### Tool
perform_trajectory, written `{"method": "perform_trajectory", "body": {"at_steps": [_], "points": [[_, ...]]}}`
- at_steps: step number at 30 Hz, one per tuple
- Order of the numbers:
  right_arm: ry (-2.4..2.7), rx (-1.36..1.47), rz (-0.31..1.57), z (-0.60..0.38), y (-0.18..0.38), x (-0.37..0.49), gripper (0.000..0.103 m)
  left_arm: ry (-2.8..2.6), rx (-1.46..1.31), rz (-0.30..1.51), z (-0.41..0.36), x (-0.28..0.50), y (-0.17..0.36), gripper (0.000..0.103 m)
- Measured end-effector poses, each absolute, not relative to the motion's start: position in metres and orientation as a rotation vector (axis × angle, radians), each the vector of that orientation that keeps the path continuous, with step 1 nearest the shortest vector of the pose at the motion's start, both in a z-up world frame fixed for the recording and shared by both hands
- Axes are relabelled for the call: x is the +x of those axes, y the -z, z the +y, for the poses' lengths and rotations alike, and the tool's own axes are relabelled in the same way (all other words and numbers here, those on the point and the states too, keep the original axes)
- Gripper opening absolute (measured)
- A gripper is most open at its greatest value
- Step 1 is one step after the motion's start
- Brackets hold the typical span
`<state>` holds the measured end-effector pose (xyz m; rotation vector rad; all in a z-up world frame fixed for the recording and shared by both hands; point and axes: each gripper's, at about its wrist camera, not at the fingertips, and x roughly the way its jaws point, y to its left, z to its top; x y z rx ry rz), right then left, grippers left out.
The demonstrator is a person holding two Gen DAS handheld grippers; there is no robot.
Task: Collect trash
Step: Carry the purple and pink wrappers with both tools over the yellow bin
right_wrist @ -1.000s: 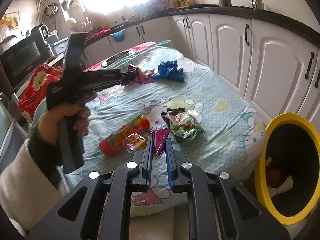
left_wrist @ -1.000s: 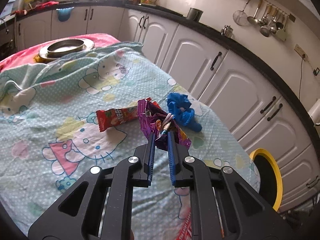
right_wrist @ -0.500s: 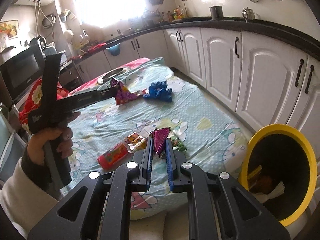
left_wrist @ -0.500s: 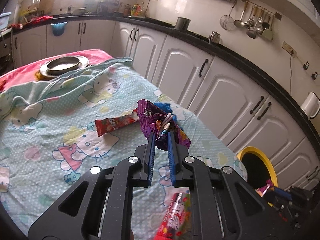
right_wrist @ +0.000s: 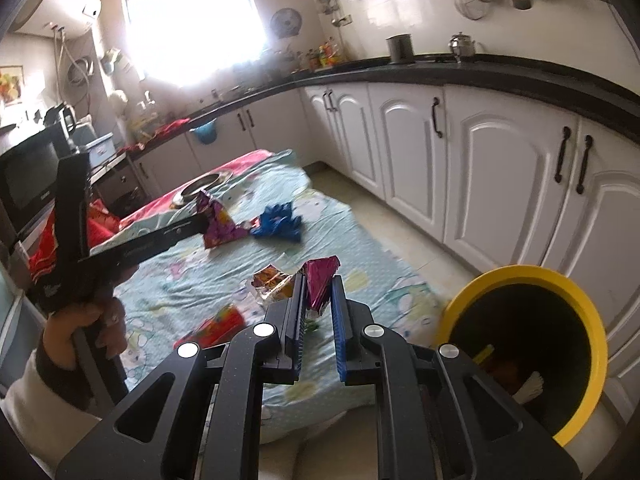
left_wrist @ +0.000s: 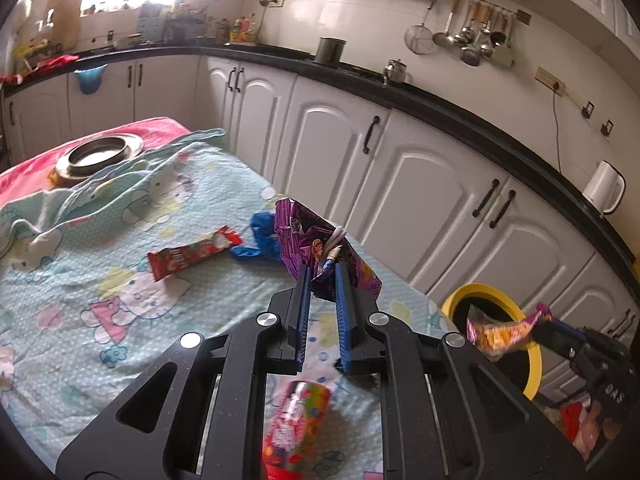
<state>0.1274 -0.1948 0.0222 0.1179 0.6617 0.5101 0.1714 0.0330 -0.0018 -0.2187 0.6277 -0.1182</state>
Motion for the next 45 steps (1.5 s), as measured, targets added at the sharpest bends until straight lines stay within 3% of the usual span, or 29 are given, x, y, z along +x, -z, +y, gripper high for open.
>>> {"method": "perform_trajectory", "body": {"at_steps": [22,45], "points": [[-0.299,0.166,0.568,-0.281,-0.035,0.132,0.012,0.268,-0.117,0.604,-0.051,0.171,-0.012,0.008],[-0.105,0.155,0.574,-0.348,-0.009,0.123,0.012,0.441,0.013,0.640,-0.155,0.171,0.006,0.008]]}}
